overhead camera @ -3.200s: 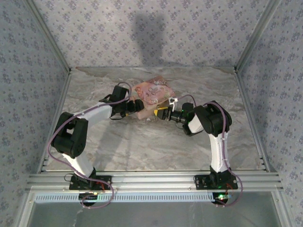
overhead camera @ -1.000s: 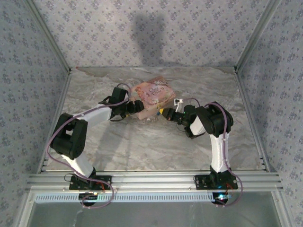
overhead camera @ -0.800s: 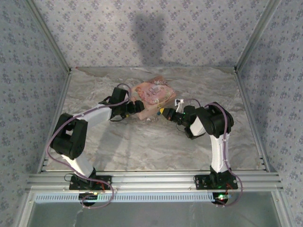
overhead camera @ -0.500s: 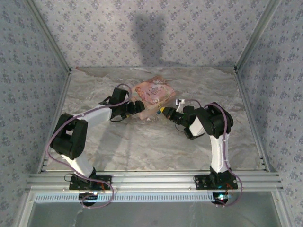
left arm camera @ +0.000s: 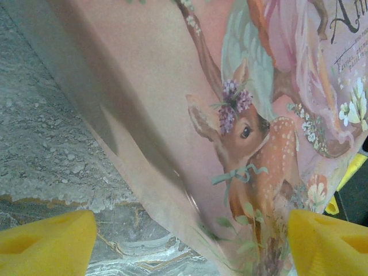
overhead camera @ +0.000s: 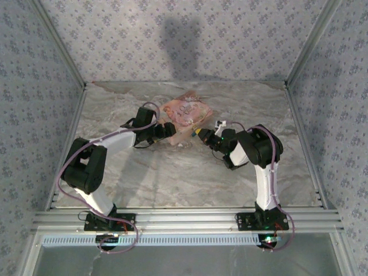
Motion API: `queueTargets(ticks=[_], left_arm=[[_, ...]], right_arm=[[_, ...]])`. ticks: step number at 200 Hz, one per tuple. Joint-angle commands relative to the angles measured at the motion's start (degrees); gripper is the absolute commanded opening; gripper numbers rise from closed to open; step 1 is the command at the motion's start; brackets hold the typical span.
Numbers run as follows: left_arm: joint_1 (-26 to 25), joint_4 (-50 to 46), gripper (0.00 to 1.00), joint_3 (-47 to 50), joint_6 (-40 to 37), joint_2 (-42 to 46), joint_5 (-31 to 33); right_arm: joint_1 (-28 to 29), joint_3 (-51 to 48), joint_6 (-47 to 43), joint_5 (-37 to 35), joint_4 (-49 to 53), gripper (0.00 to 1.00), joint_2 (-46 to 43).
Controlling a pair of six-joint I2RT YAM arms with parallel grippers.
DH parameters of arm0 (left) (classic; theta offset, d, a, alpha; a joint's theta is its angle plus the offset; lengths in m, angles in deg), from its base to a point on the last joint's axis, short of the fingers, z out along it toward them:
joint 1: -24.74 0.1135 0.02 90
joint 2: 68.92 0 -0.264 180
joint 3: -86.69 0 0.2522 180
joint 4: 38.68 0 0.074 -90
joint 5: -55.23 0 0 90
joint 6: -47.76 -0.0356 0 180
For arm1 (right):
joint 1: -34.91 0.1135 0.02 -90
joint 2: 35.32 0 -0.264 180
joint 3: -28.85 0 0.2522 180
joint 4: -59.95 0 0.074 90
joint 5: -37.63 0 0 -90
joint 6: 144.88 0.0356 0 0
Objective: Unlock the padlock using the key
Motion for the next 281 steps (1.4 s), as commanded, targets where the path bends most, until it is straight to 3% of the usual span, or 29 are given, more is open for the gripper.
queueTargets(ticks=[1,78,133,171,197,219,281], left_arm=[[-0.39,-4.39,0.85,1.98,-0.24,0.13,0.66],[-0.21,-5.2,0.88,1.21,-0.9,3.6,1.48],[-0.3,-4.81,0.89,-0.12,-0.68,5.76,0.72],[-0.24,-6.29,0.9,-0.67,-2.98,10.41,4.08],[0.01,-7.55,0.98,-0.12,-5.51,14.73,9.39],[0.64,-7.53,0.98,0.97,-7.4,19.0,13.08],[2.97,-1.14,0.98,7.76,-12.71,31.75,18.52]], right_arm=[[-0.68,-0.67,1.01,-4.18,-0.39,0.0,-1.71],[-5.28,-5.03,-2.26,-5.06,1.8,0.0,-5.58],[-5.16,-5.14,-2.99,-4.47,2.61,0.0,-5.57],[-7.28,-6.47,-7.65,-3.63,7.83,0.0,-11.67],[-8.37,-6.32,-12.11,-0.79,15.52,0.0,-17.7],[-8.77,-5.88,-16.56,2.2,24.5,0.0,-23.88],[-8.11,-0.23,-36.93,6.1,67.18,0.0,-45.53]])
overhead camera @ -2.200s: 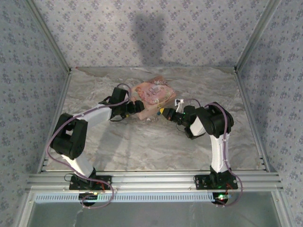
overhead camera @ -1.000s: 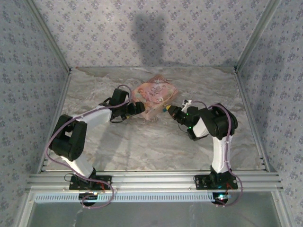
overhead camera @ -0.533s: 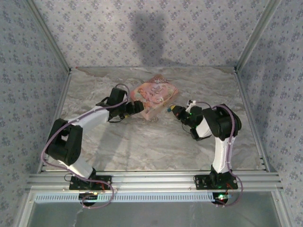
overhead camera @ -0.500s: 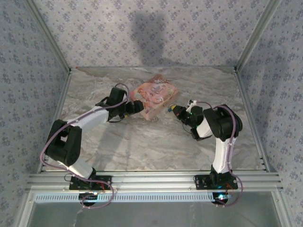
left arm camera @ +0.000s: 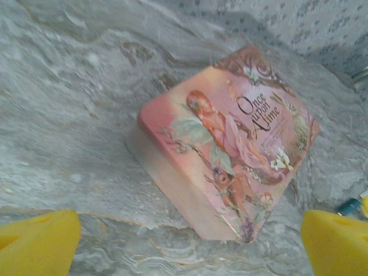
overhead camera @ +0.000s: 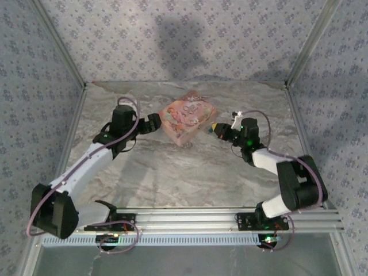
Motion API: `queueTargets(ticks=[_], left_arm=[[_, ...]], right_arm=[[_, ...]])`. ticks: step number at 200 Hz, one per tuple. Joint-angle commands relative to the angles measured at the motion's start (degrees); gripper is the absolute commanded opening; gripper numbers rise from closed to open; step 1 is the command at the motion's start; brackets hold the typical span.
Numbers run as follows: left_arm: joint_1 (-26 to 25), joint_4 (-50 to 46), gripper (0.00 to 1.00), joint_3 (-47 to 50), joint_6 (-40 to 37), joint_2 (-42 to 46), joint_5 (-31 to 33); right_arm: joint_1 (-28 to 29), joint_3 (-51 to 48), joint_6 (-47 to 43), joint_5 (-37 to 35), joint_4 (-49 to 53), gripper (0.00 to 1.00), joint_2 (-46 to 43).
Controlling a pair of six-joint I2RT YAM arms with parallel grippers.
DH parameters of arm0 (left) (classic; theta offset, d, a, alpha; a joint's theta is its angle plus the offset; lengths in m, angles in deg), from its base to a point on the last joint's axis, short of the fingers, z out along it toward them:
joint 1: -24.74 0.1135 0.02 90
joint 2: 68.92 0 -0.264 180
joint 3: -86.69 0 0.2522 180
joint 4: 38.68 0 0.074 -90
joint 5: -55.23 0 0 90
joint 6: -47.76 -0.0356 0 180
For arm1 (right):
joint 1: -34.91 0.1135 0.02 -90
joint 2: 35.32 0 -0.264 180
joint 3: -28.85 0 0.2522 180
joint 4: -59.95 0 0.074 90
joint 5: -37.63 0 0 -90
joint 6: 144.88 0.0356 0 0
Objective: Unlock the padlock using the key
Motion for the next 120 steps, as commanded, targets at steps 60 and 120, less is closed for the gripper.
queueTargets(ticks=[60,120], left_arm=[[3.71,4.7,0.98,5.37,-4.46,7.92,4.31],[4.04,4.97,0.98,6.14,-4.46,8.32,4.3]], right_arm=[[5.35,9.95,-18.81,-2.23,56.45,0.0,-17.16],[10.8,6.7,-14.05,-5.6,64.6,0.0,-16.93]])
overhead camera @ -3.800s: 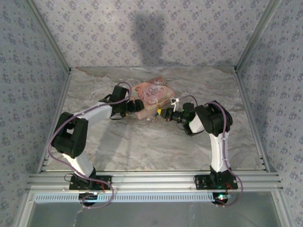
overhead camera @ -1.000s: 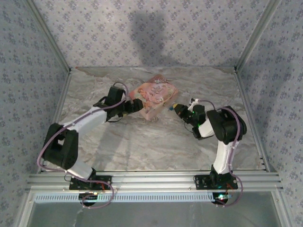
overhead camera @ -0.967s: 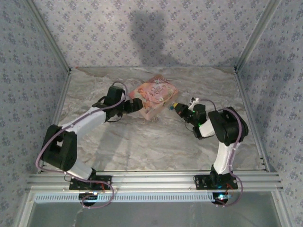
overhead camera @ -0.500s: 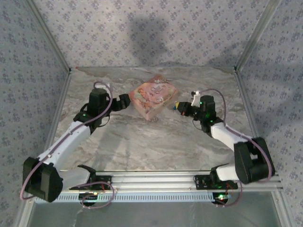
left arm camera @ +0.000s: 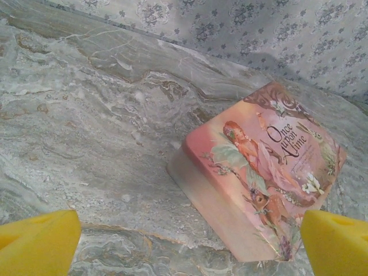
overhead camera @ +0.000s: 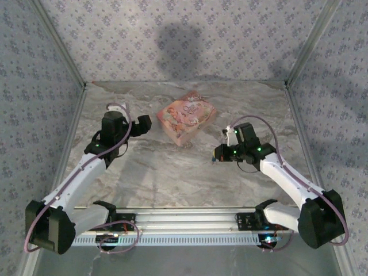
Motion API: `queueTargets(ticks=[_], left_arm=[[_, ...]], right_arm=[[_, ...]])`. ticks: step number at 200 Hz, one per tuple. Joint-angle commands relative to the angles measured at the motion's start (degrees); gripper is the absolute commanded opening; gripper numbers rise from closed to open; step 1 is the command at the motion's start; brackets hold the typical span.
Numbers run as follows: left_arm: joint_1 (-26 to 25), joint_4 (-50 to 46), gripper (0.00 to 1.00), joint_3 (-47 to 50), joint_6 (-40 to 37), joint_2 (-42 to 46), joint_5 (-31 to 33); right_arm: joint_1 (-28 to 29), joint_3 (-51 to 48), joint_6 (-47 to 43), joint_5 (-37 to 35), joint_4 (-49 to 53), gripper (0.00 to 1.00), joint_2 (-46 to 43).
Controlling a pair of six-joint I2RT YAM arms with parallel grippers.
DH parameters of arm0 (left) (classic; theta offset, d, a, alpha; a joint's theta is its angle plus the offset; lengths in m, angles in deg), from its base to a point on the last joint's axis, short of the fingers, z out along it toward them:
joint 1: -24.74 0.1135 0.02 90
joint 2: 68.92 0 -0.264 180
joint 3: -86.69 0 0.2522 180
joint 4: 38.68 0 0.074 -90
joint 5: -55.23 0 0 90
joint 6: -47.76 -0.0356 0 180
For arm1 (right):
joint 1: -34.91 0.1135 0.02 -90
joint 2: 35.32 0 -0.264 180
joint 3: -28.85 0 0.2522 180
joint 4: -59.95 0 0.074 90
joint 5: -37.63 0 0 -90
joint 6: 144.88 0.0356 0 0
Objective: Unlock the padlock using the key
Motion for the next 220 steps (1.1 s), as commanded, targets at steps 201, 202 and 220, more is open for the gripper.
queueTargets(ticks=[201,202,220], left_arm=[[0.48,2.09,0.98,0.67,0.69,0.1,-1.46],[0.46,2.09,0.98,0.66,0.69,0.14,-1.46],[0.43,1.92,0.98,0.39,0.73,0.27,-1.45]], right_arm=[[5.12,-3.92,3.61,-1.07,-1.38,0.07,16.36],[5.12,-3.91,3.62,-1.1,-1.37,0.08,16.38],[5.03,-3.6,3.54,-1.7,-1.22,0.17,15.84]])
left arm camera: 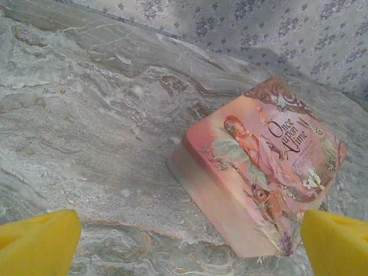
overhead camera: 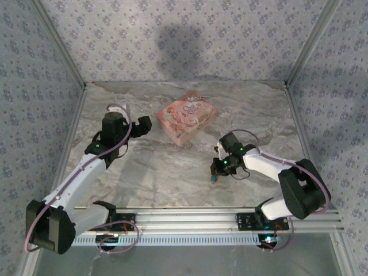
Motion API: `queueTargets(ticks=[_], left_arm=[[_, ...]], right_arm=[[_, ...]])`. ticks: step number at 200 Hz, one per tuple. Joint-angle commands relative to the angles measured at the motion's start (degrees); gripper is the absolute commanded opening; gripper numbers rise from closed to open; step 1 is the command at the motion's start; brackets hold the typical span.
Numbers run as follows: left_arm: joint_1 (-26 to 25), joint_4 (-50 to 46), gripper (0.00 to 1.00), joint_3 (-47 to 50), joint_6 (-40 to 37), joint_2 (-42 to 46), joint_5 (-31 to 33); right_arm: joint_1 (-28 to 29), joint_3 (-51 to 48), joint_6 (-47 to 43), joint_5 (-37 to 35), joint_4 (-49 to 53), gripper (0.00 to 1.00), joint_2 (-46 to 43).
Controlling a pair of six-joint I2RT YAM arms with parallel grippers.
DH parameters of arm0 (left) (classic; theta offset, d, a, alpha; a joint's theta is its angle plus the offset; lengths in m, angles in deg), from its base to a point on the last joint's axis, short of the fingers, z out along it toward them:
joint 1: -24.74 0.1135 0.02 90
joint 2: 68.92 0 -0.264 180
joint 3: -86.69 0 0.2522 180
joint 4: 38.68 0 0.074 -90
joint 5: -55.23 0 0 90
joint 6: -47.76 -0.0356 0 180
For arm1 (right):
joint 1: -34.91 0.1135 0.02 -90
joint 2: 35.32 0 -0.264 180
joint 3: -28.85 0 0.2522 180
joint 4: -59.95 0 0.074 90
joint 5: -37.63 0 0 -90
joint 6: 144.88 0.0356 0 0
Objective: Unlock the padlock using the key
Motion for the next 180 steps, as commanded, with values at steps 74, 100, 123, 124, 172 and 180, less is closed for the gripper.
queueTargets(ticks=[74,100,123,124,172,180], left_arm=[[0.41,0.77,0.98,-1.19,0.13,2.2,0.53],[0.37,-0.08,0.98,-1.72,-0.97,3.92,1.91],[0.41,-1.44,0.98,-2.15,-2.87,6.34,4.0],[0.41,-1.5,0.98,-2.21,-2.97,6.44,4.07],[0.48,-2.44,0.98,-1.24,-7.13,11.53,10.08],[0.5,-2.27,0.98,-0.81,-8.05,12.11,10.9]], right_arm=[[-2.51,2.65,-1.74,-7.72,2.75,0.32,-10.54],[-5.45,3.42,-3.06,-10.23,1.96,0.37,-15.64],[-8.61,3.47,-4.95,-12.08,0.72,0.44,-20.67],[-8.8,3.55,-5.04,-12.23,0.63,0.45,-20.94],[-15.8,0.96,-10.48,-18.02,-8.17,0.7,-31.95],[-16.86,0.1,-11.19,-19.0,-10.18,0.77,-33.21]])
